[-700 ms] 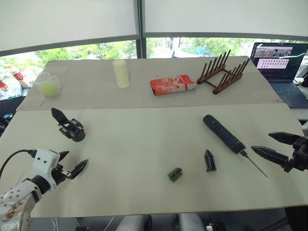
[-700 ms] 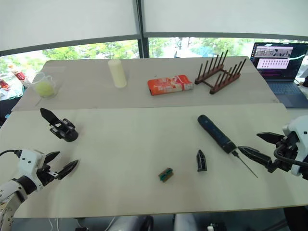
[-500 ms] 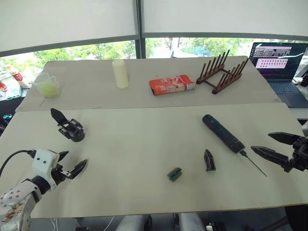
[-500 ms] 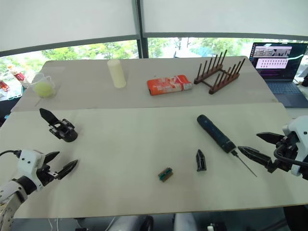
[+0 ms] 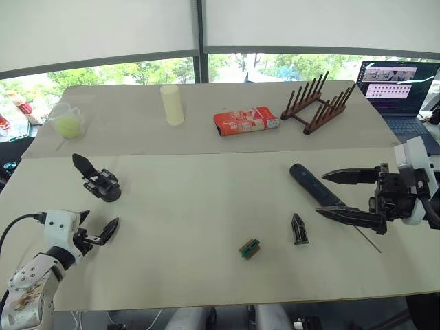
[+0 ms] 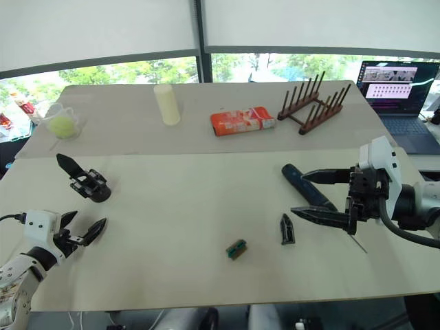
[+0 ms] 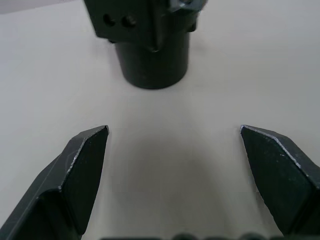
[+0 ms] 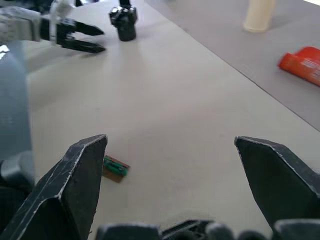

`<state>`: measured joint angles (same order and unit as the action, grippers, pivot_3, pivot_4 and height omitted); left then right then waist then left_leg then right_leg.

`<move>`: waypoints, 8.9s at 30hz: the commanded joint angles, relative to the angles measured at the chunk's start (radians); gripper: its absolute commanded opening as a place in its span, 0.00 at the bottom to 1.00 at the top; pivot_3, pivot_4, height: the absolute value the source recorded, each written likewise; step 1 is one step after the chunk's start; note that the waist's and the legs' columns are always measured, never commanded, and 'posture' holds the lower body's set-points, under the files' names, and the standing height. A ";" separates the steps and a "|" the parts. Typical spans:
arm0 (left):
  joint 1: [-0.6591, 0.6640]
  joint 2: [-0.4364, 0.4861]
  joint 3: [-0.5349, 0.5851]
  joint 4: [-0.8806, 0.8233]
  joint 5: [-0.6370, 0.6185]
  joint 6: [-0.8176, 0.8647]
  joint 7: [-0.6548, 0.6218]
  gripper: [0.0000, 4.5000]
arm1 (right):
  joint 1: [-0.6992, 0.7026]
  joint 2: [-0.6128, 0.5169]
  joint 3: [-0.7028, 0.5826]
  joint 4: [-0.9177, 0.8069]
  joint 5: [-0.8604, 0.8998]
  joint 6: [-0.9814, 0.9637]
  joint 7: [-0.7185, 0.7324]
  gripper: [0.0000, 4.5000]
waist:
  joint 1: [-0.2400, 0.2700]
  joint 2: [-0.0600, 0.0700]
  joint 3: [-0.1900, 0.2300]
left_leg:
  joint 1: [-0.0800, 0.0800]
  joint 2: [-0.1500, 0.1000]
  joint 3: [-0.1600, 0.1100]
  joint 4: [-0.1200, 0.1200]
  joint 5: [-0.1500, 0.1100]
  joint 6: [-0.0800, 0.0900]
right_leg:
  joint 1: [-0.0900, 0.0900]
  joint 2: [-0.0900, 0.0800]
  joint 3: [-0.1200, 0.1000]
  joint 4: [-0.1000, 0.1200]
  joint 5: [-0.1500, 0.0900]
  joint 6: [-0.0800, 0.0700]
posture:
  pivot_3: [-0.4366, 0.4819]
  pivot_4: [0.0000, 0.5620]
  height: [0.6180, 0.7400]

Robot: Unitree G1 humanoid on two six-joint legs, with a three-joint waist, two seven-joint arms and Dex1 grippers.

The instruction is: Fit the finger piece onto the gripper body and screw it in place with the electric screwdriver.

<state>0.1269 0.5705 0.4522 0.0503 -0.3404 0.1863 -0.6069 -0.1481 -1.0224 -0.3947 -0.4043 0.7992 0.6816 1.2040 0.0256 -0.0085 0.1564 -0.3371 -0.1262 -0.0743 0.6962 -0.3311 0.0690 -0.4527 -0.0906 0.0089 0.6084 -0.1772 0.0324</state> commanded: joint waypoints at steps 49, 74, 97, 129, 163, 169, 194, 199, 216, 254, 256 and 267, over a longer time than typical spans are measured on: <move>-0.614 -0.291 -0.653 0.133 0.159 -0.050 -0.226 0.54 | 0.148 0.106 0.037 -0.300 0.015 -0.050 -0.322 1.00 | 0.005 -0.003 0.000 | -0.015 0.001 -0.004 0.019 0.003 0.007 | -0.007 -0.004 -0.018 0.002 0.005 -0.003 | 0.48 0.27 1.00; -0.660 -0.263 -0.648 0.285 0.167 -0.107 -0.380 0.99 | 0.097 0.058 0.026 -0.338 0.067 0.026 -0.414 1.00 | 0.006 -0.003 0.000 | -0.015 0.001 -0.004 0.019 0.003 0.007 | -0.006 -0.004 -0.017 0.002 0.007 -0.004 | 0.48 0.27 1.00; -0.604 0.157 -0.531 -0.423 -0.249 0.364 -0.655 0.99 | -0.340 -0.428 0.562 0.198 1.173 0.589 -1.238 1.00 | 0.009 -0.001 0.001 | -0.016 0.002 -0.003 0.015 0.003 0.007 | -0.006 -0.005 -0.019 -0.007 0.009 -0.006 | 0.48 0.27 1.00; -0.659 0.132 -0.547 -0.397 -0.239 0.337 -0.609 1.00 | -0.426 -0.229 0.588 0.234 0.969 0.752 -1.364 0.28 | 0.001 -0.002 0.000 | -0.016 0.003 -0.002 0.017 0.004 0.007 | -0.005 -0.002 -0.019 -0.007 0.009 -0.007 | 0.48 0.27 1.00; -0.843 -0.426 -0.243 -0.270 -0.737 0.805 0.304 1.00 | -0.438 0.234 0.492 -0.113 -0.365 -0.078 -0.660 0.28 | -0.011 -0.003 0.000 | -0.015 0.001 -0.003 0.020 0.007 0.001 | -0.008 -0.001 -0.019 0.002 0.012 -0.005 | 0.48 0.27 1.00; -0.841 -0.436 -0.259 -0.251 -0.745 0.802 0.313 0.40 | -0.432 0.267 0.486 -0.132 -0.397 -0.084 -0.657 0.28 | -0.013 -0.003 0.000 | -0.015 0.002 -0.003 0.019 0.007 0.001 | -0.008 -0.001 -0.019 0.002 0.012 -0.005 | 0.48 0.27 1.00; -0.873 -0.467 -0.234 -0.186 -0.804 0.788 0.311 0.77 | -0.509 0.326 0.444 -0.201 -0.412 0.060 -0.670 0.28 | -0.013 -0.003 0.000 | -0.015 0.001 -0.003 0.019 0.007 0.001 | -0.008 -0.001 -0.019 0.002 0.012 -0.005 | 0.48 0.27 1.00; -0.879 -0.484 -0.205 -0.167 -0.853 0.792 0.370 0.77 | -0.513 0.326 0.441 -0.198 -0.414 0.068 -0.667 0.28 | -0.013 -0.003 0.000 | -0.015 0.001 -0.003 0.019 0.007 0.001 | -0.008 -0.001 -0.019 0.002 0.012 -0.005 | 0.48 0.27 1.00; -0.897 -0.389 -0.293 -0.155 -0.818 0.795 0.236 0.01 | -0.460 0.257 0.440 -0.236 -0.391 -0.045 -0.496 0.59 | -0.013 -0.003 0.000 | -0.015 0.001 -0.003 0.019 0.007 0.001 | -0.008 0.000 -0.019 0.002 0.012 -0.005 | 0.48 0.27 1.00; -1.105 -0.081 -0.564 -0.016 -0.455 0.718 -0.591 0.01 | -0.601 0.291 0.405 0.052 0.107 0.327 -0.218 0.09 | -0.015 -0.003 0.000 | -0.018 0.002 -0.005 0.018 0.007 0.002 | -0.011 -0.003 -0.020 0.001 0.013 -0.007 | 0.48 0.27 1.00; -1.107 -0.083 -0.561 -0.014 -0.450 0.714 -0.586 0.01 | -0.595 0.287 0.415 0.051 0.081 0.297 -0.198 0.09 | -0.015 -0.003 0.000 | -0.018 0.002 -0.005 0.018 0.007 0.002 | -0.011 -0.003 -0.019 0.001 0.013 -0.007 | 0.48 0.27 1.00; -1.005 0.135 -0.566 0.116 -0.279 0.492 -0.784 1.00 | -0.510 0.299 0.434 0.033 -0.057 0.060 -0.114 0.09 | -0.030 -0.002 0.000 | -0.017 0.002 -0.004 0.017 0.007 0.001 | -0.013 -0.002 -0.019 0.003 0.013 -0.007 | 0.48 0.27 1.00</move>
<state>-0.9024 0.6902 -0.1214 0.1415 -0.6814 0.7782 -1.3645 -0.6632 -0.7265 0.0583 -0.3414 0.7563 0.8020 1.0709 -0.0039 -0.0110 0.1566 -0.3542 -0.1242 -0.0788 0.7130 -0.3240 0.0704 -0.4658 -0.0924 -0.0107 0.6110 -0.1646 0.0255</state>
